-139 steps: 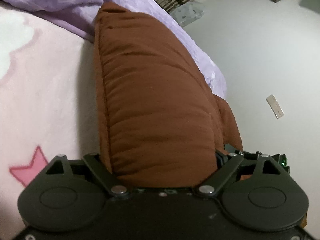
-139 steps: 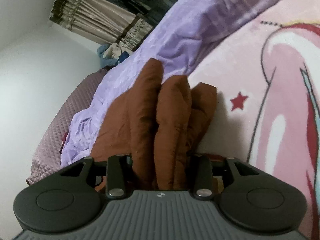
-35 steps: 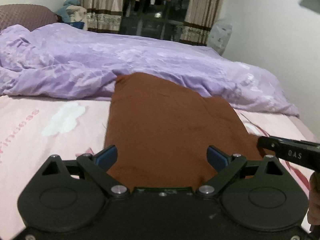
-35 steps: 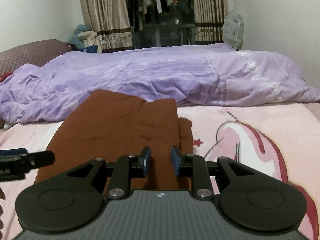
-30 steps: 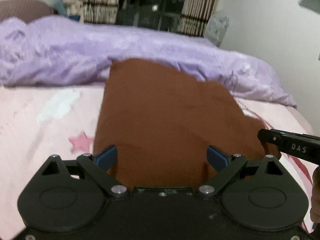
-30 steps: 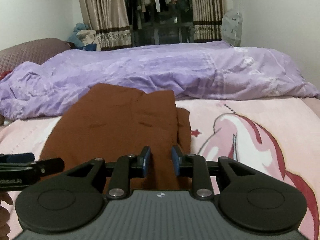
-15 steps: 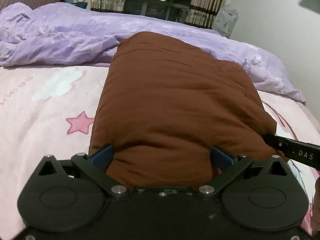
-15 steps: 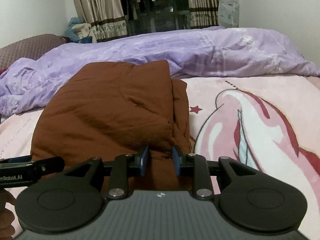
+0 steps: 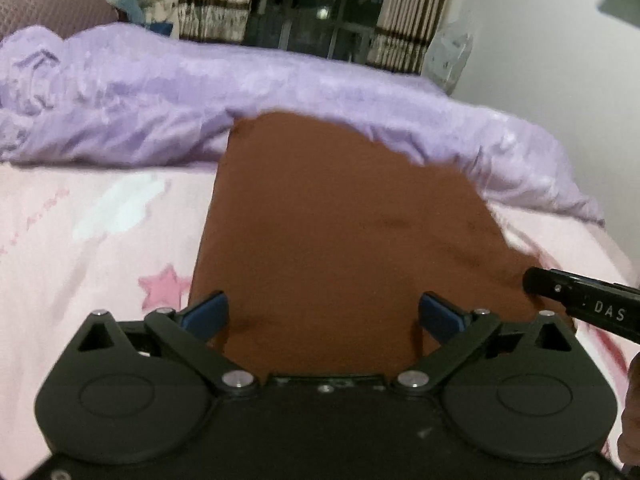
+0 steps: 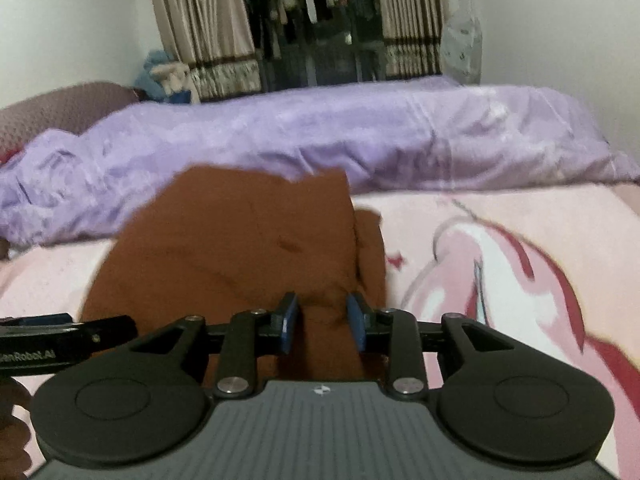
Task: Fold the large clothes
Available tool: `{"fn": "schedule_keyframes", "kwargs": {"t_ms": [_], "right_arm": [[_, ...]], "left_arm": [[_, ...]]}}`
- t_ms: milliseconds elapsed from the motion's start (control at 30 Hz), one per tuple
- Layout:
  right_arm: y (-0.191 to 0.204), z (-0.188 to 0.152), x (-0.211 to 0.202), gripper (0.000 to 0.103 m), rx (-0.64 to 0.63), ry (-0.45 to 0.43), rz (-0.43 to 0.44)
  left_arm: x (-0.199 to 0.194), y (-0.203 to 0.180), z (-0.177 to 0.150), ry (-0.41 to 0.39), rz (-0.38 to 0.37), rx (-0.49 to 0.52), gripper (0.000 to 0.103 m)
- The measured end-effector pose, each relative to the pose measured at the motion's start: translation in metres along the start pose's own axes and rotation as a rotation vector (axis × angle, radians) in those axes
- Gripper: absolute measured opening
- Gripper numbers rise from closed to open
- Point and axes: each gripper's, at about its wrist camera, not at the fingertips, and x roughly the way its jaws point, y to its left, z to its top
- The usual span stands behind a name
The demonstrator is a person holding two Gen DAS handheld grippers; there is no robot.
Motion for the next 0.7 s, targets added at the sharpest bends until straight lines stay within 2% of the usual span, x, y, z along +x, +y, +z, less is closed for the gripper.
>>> {"fn": "schedule_keyframes", "kwargs": {"t_ms": [133,233,333,400,467,700], "right_arm": [[0.006,0.025,0.013,0.036,0.017,-0.018,0.021],[0.007,0.034,0.04,0.036,0.035,0.026,0.014],[0.002,0.028,0.069,0.036,0.068,0.111,-0.001],[-0.001,0.019,0.08,0.036,0.084,0.137,0.001],[-0.004,0.012,0.086,0.036,0.085,0.143,0.019],[-0.001,0.0,0.09,0.036,0.065,0.114,0.02]], "left_arm": [[0.007,-0.006,0.026,-0.045,0.036,0.028,0.102],[0.026,-0.005,0.038,-0.03,0.063,0.04,0.102],[0.049,-0.002,0.037,0.033,0.072,0.032,0.102],[0.062,0.003,0.031,0.067,0.066,0.027,0.103],[0.068,0.004,0.024,0.068,0.085,0.048,0.103],[0.083,0.015,0.02,0.083,0.077,0.009,0.103]]}}
